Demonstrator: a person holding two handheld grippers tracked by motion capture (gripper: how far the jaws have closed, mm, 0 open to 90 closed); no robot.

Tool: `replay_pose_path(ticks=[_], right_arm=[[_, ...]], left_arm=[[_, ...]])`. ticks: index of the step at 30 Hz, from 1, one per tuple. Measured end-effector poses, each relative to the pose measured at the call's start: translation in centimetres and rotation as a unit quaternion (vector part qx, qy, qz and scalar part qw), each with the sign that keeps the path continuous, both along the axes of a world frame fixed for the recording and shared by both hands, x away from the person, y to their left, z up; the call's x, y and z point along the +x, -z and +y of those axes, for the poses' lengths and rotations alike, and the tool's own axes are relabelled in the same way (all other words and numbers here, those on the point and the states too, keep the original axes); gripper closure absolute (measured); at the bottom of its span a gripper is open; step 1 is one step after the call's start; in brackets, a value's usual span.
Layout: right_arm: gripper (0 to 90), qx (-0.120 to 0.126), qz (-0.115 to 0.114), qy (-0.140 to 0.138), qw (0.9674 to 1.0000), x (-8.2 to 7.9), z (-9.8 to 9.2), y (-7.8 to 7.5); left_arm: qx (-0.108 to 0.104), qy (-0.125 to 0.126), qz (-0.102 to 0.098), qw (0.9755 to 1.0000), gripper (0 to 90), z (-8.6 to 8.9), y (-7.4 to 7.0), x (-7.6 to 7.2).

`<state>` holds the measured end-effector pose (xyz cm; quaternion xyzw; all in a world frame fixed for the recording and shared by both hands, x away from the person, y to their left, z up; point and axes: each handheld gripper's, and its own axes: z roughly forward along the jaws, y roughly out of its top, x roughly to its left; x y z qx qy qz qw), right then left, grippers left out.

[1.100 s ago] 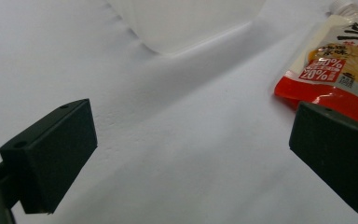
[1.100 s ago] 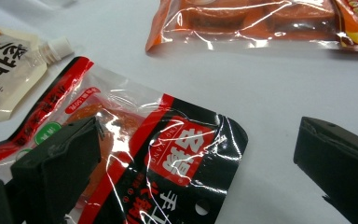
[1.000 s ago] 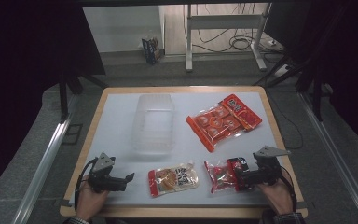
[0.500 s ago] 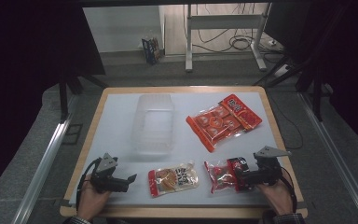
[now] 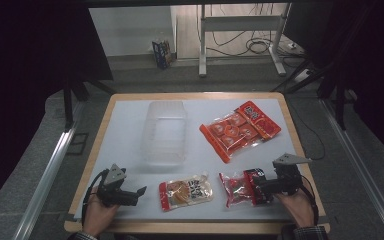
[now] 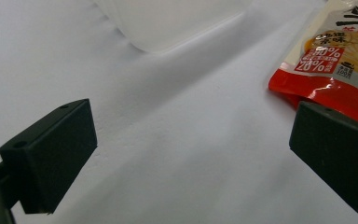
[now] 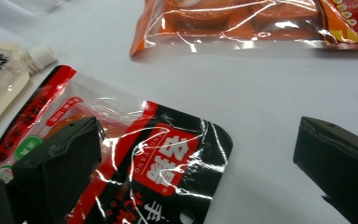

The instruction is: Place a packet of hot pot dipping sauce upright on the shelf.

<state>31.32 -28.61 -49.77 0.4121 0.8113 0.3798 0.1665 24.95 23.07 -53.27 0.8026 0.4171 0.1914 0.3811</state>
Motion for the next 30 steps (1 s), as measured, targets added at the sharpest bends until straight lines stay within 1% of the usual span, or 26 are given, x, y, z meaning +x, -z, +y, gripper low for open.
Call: replay_pose_path(ticks=[4,11,14,18,20,21,22,26,30], right_arm=[[1.8,-0.009,0.007,-0.002,0.9999,0.5,-0.3,0.1],[1.7,0.001,0.008,0.005,1.0000,1.2,-0.9,-0.2],[1.7,0.001,0.008,0.008,0.9999,1.5,-1.1,-0.4],[1.6,0.000,0.011,0.011,0.9999,2.0,-1.4,-0.6],[1.5,-0.002,0.011,0.012,0.9999,2.2,-1.5,-0.6],[1.5,-0.005,0.009,0.013,0.9999,2.4,-1.6,-0.7],[1.5,-0.006,0.009,0.012,0.9999,2.5,-1.7,-0.8],[1.3,-0.009,0.009,0.016,0.9998,2.9,-1.8,-1.0],[0.7,-0.019,0.003,0.023,0.9995,3.9,-2.2,-1.1]], left_arm=[[0.001,0.000,-0.001,1.0000,0.7,-0.1,0.0,0.0],[0.003,0.001,-0.001,1.0000,0.8,-0.1,0.1,0.0],[-0.002,0.006,0.002,1.0000,1.9,-0.1,0.1,0.0],[-0.002,0.008,0.002,1.0000,2.1,-0.1,0.1,0.1],[-0.004,0.009,0.003,0.9999,2.0,-0.1,0.1,0.1],[-0.013,0.010,0.002,0.9999,2.0,-0.1,0.1,0.1],[-0.016,0.011,0.002,0.9998,1.9,0.0,0.1,0.1],[-0.024,0.009,0.000,0.9997,1.6,0.1,0.0,0.1],[-0.023,0.009,0.000,0.9997,1.3,0.2,0.1,0.2]])
